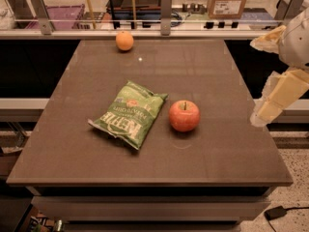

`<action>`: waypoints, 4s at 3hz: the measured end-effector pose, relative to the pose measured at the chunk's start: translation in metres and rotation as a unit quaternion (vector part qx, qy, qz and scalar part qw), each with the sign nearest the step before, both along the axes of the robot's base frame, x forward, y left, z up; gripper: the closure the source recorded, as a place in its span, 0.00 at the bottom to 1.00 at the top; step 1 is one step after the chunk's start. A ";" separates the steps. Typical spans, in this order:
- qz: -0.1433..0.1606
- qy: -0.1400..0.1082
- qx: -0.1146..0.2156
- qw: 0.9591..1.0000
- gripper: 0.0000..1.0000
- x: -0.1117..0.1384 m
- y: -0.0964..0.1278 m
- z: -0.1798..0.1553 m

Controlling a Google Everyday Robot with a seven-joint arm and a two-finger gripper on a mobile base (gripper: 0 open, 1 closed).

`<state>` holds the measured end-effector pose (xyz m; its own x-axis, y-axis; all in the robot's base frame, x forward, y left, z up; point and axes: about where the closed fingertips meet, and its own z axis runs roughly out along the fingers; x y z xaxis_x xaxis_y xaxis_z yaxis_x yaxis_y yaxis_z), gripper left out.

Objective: Move apple near orange

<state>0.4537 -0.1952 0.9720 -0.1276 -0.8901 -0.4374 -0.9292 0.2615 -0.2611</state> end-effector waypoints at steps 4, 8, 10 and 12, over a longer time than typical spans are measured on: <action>0.007 0.016 0.163 0.987 0.00 0.032 0.028 -0.074; 0.059 0.020 0.286 0.956 0.00 0.056 0.072 -0.108; 0.055 0.023 0.328 0.943 0.00 0.049 0.089 -0.121; 0.048 0.028 0.342 0.938 0.00 0.043 0.094 -0.132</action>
Offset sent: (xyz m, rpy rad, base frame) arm 0.0390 0.0116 -0.0565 0.2667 0.0331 -0.0351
